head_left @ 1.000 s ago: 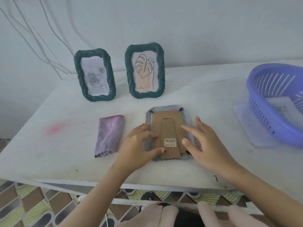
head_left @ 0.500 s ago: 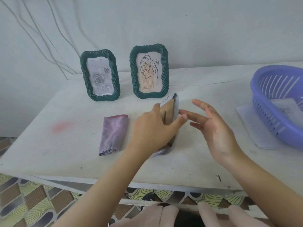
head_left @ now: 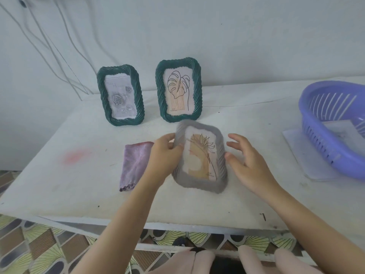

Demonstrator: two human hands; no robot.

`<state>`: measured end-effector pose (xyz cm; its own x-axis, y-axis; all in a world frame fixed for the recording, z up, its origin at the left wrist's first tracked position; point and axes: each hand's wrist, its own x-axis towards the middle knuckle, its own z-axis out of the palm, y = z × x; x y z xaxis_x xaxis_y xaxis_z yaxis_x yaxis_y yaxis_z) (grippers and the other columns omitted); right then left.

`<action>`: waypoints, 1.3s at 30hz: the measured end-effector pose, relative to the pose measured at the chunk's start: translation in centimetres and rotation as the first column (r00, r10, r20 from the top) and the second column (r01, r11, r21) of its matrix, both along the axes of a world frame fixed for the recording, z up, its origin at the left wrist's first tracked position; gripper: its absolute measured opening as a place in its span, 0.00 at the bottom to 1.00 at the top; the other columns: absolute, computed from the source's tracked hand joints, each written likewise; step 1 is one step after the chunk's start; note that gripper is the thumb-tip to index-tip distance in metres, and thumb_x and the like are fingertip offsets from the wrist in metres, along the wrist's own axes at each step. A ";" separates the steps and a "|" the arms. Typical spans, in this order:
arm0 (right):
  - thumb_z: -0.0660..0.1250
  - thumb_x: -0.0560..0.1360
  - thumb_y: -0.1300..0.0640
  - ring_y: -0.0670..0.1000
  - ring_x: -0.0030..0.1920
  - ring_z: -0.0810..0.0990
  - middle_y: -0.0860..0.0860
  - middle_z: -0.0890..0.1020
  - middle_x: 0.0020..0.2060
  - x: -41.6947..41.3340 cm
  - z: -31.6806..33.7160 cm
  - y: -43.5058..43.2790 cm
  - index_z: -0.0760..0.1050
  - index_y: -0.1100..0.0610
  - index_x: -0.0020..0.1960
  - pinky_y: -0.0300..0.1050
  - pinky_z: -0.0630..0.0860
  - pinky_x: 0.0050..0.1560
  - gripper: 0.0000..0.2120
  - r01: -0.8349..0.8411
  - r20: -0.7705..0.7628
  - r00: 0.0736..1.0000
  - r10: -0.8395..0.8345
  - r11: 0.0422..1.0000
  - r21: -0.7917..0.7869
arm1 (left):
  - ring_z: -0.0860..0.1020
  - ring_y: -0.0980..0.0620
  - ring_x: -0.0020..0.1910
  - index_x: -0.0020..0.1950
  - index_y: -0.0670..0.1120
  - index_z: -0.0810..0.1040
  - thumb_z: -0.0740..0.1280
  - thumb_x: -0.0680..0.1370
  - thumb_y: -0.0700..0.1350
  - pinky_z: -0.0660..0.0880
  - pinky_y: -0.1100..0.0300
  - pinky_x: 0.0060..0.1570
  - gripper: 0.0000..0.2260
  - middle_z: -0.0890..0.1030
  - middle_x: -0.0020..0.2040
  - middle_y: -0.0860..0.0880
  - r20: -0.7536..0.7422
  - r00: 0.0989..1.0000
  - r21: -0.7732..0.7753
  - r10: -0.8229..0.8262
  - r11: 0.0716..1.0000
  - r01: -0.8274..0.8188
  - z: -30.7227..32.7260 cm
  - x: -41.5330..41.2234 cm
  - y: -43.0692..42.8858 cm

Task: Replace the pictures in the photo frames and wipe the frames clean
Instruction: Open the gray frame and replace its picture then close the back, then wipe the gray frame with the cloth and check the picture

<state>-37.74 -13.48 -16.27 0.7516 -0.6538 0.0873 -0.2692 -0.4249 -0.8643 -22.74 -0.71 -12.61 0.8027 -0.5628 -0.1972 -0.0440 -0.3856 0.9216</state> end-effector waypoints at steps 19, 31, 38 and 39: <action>0.57 0.73 0.49 0.53 0.61 0.75 0.51 0.78 0.60 -0.6 -2.8 -0.4 0.72 0.58 0.63 0.56 0.70 0.63 0.22 -0.094 -0.153 0.988 0.031 0.901 -0.424 | 0.70 0.37 0.62 0.58 0.46 0.78 0.56 0.74 0.43 0.63 0.44 0.63 0.17 0.77 0.60 0.39 0.740 0.672 0.227 0.043 0.924 -0.309 -4.8 2.8 3.5; 0.59 0.73 0.51 0.53 0.63 0.74 0.51 0.77 0.61 -0.7 -3.0 -0.5 0.72 0.57 0.64 0.54 0.68 0.65 0.21 -0.094 -0.136 0.990 0.043 0.914 -0.394 | 0.75 0.48 0.33 0.48 0.55 0.81 0.57 0.71 0.32 0.68 0.65 0.23 0.21 0.80 0.37 0.44 0.358 0.908 0.124 0.219 0.952 -0.279 -3.0 4.4 6.4; 0.56 0.74 0.47 0.42 0.62 0.70 0.46 0.75 0.60 -0.3 -1.6 0.7 0.70 0.52 0.65 0.35 0.62 0.64 0.21 -0.037 0.051 0.997 0.060 0.930 -0.365 | 0.77 0.53 0.35 0.40 0.55 0.82 0.63 0.72 0.29 0.74 0.63 0.39 0.20 0.82 0.34 0.48 0.077 0.972 -0.172 0.224 0.963 -0.208 -1.0 3.4 5.9; 0.58 0.75 0.48 0.37 0.61 0.69 0.41 0.75 0.59 -0.1 -0.9 1.2 0.70 0.49 0.65 0.29 0.60 0.62 0.19 -0.056 0.089 0.992 0.085 0.956 -0.289 | 0.79 0.56 0.36 0.40 0.53 0.83 0.63 0.72 0.29 0.75 0.65 0.39 0.19 0.83 0.34 0.51 0.024 0.980 -0.244 0.196 0.952 -0.184 -0.6 3.0 5.7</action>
<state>-37.79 -12.27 -17.19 0.7728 -0.5365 0.3389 -0.1488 -0.6724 -0.7250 -19.71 4.95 -13.19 0.9045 -0.4252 -0.0347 -0.0369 -0.1589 0.9866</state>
